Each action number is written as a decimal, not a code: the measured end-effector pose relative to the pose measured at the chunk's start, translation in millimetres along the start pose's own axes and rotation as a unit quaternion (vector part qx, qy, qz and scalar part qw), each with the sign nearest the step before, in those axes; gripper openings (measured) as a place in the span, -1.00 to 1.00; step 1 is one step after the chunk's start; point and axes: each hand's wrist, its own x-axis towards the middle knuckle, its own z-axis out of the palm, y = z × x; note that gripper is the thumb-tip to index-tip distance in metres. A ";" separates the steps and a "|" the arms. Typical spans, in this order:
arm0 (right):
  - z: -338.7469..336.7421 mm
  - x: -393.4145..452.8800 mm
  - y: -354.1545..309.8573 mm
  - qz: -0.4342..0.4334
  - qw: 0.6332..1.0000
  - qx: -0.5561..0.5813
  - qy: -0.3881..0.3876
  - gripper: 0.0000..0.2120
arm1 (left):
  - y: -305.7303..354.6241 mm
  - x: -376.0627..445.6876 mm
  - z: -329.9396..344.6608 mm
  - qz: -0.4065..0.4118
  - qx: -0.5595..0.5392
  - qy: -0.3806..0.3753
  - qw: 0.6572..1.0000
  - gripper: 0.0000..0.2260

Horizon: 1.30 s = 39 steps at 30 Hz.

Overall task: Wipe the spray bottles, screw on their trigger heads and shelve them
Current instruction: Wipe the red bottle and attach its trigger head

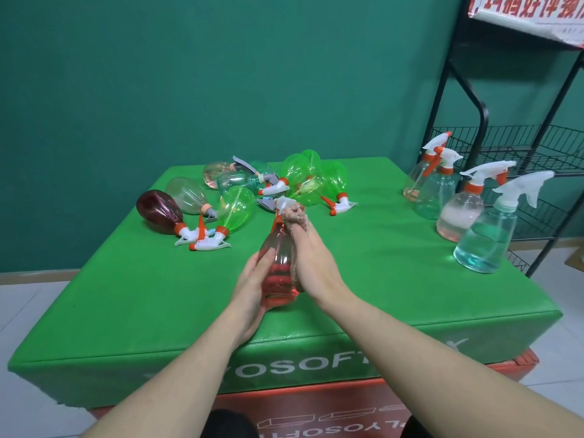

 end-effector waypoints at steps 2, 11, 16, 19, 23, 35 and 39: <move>4.1 2.4 4.0 -0.015 0.998 -0.043 -0.032 -0.55 | -1.2 0.4 0.3 0.004 0.001 0.002 1.000 -0.39; 8.1 1.3 22.8 -0.119 0.978 -0.162 -0.047 -0.52 | 0.4 2.6 5.3 -0.011 0.016 0.025 1.000 -0.58; 8.7 3.3 31.5 -0.166 0.963 -0.211 -0.004 -0.59 | -1.4 2.6 6.1 -0.004 0.042 0.033 0.999 -0.73; 8.0 1.8 29.7 -0.160 0.963 -0.218 0.005 -0.61 | -2.9 3.0 5.4 0.003 0.039 0.029 0.999 -0.76; 13.6 2.3 29.3 -0.124 0.971 -0.201 -0.028 -0.50 | -4.6 2.6 5.5 0.013 0.029 0.034 0.999 -0.79; 15.8 -1.4 39.0 -0.131 0.977 -0.168 -0.005 -0.57 | -6.3 5.0 2.5 0.002 -0.002 0.055 0.998 -0.71; 15.8 -0.9 33.0 -0.113 0.983 -0.148 -0.006 -0.48 | -7.9 4.3 3.2 0.026 0.006 0.053 0.998 -0.72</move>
